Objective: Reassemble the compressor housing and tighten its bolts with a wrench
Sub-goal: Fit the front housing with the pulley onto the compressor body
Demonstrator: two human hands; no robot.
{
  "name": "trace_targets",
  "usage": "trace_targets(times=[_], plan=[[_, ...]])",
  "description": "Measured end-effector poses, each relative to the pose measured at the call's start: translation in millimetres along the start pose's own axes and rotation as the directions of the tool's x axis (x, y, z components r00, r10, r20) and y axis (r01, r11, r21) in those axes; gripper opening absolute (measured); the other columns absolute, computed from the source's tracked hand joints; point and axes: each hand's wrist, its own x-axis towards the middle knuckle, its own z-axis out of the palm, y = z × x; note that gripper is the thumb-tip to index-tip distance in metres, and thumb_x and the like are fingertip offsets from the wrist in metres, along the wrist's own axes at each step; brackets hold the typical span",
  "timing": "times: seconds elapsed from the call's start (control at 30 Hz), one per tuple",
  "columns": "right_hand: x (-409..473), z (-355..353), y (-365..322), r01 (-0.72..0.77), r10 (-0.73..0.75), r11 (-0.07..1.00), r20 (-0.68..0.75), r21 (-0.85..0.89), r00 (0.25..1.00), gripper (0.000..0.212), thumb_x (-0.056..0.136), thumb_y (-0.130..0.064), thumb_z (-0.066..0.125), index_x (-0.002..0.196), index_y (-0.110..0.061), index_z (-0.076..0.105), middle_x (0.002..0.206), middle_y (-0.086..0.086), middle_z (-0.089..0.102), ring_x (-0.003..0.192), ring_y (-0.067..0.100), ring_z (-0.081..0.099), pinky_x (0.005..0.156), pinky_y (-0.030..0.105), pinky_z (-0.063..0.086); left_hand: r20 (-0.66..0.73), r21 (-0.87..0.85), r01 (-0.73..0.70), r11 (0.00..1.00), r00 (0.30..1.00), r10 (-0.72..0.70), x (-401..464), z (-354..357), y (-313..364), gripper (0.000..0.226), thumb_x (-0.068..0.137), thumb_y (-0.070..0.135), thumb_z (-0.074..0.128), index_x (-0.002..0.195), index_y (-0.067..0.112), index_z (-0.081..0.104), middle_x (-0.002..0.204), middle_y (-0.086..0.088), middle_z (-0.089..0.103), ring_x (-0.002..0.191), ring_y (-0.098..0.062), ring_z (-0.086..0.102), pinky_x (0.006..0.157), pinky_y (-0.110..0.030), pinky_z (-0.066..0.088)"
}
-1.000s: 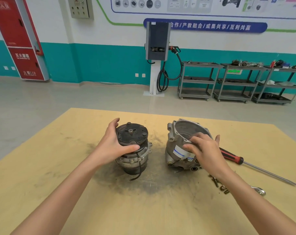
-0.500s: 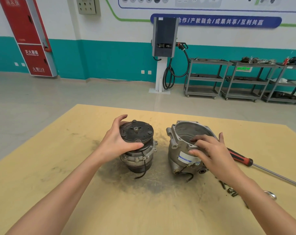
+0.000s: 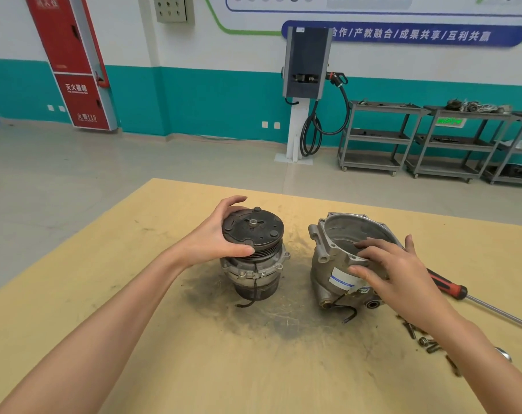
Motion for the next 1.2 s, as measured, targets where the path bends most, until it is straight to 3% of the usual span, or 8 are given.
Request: trace_targets(times=[0.13,0.27,0.47,0.53,0.67,0.87,1.0,1.2], plan=[[-2.2,-2.4,2.9,-0.032,0.033,0.999,-0.008,0.038,0.999,0.055,0.079,-0.06,0.045,0.1,-0.016,0.071,0.114,-0.004,0.067,0.109,0.018,0.062,0.119,0.052,0.005,-0.035,-0.006,-0.002,1.0,0.999,0.001,-7.7,3.1,-10.2,0.115,0.06,0.044,0.086,0.15,0.042,0.014,0.153,0.011,0.031,0.133,0.012,0.041,0.102,-0.004,0.035],[-3.7,-4.7,3.0,-0.045,0.045,0.999,-0.004,-0.02,0.999,0.045,0.083,-0.052,0.05,0.099,-0.016,0.071,0.112,-0.004,0.069,0.106,0.02,0.064,0.118,0.054,0.011,-0.092,-0.047,0.03,0.998,0.995,-0.034,-23.3,7.8,-29.5,0.126,0.051,0.054,0.083,0.152,0.041,0.008,0.163,0.007,0.017,0.149,-0.001,0.017,0.115,-0.02,0.019],[-3.0,-1.7,-9.3,-0.067,0.066,0.998,-0.054,-0.023,0.996,0.04,0.086,-0.047,0.05,0.079,-0.012,0.068,0.087,-0.004,0.071,0.081,0.022,0.066,0.114,0.056,0.02,-0.067,-0.13,0.108,0.986,0.991,-0.117,-38.7,21.7,-49.4,0.137,0.047,0.051,0.083,0.155,0.032,0.0,0.163,0.002,0.017,0.15,-0.008,0.019,0.121,-0.03,0.021],[-4.9,-0.2,-14.9,-0.078,0.078,0.997,-0.094,0.004,0.993,0.028,0.087,-0.038,0.058,0.077,-0.013,0.069,0.097,-0.005,0.073,0.088,0.021,0.068,0.113,0.059,0.02,-0.02,-0.165,0.121,0.979,0.992,-0.126,-38.3,25.8,-53.1,0.139,0.048,0.046,0.085,0.155,0.031,-0.003,0.159,0.006,0.02,0.145,-0.005,0.028,0.113,-0.016,0.03],[-11.9,-0.5,-17.9,-0.081,0.084,0.996,-0.1,0.042,0.991,0.024,0.084,-0.034,0.062,0.071,-0.014,0.067,0.11,-0.004,0.071,0.109,0.017,0.066,0.11,0.065,0.021,0.0,-0.211,0.105,0.972,0.994,-0.107,-31.7,32.2,-59.5,0.143,0.049,0.043,0.087,0.154,0.032,-0.01,0.142,0.025,0.031,0.117,0.025,0.044,0.091,0.002,0.038],[-9.7,-0.1,-16.0,-0.067,0.07,0.997,-0.077,0.046,0.995,0.028,0.084,-0.035,0.059,0.068,-0.013,0.065,0.124,-0.001,0.066,0.112,0.023,0.066,0.109,0.069,0.019,-0.066,-0.241,0.093,0.966,0.991,-0.112,-27.6,41.6,-67.9,0.134,0.046,0.044,0.087,0.145,0.046,-0.004,0.138,0.031,0.032,0.115,0.027,0.043,0.09,0.002,0.039],[-8.3,1.5,-14.9,-0.049,0.051,0.998,-0.051,0.045,0.997,0.025,0.083,-0.035,0.06,0.075,-0.013,0.068,0.129,0.002,0.063,0.125,0.029,0.056,0.11,0.07,0.014,-0.139,-0.247,0.08,0.966,0.983,-0.117,-28.0,50.0,-70.4,0.127,0.045,0.045,0.089,0.137,0.052,0.002,0.138,0.026,0.036,0.114,0.025,0.046,0.086,0.003,0.039],[-4.4,-4.2,-17.1,-0.098,0.099,0.995,-0.019,0.019,0.995,0.033,0.077,-0.042,0.065,0.092,-0.013,0.072,0.132,0.001,0.062,0.129,0.022,0.053,0.117,0.057,0.007,-0.18,-0.319,0.041,0.947,0.978,-0.103,-34.8,51.5,-68.9,0.134,0.042,0.051,0.094,0.144,0.045,0.009,0.144,0.021,0.041,0.119,0.018,0.051,0.091,-0.005,0.045]])
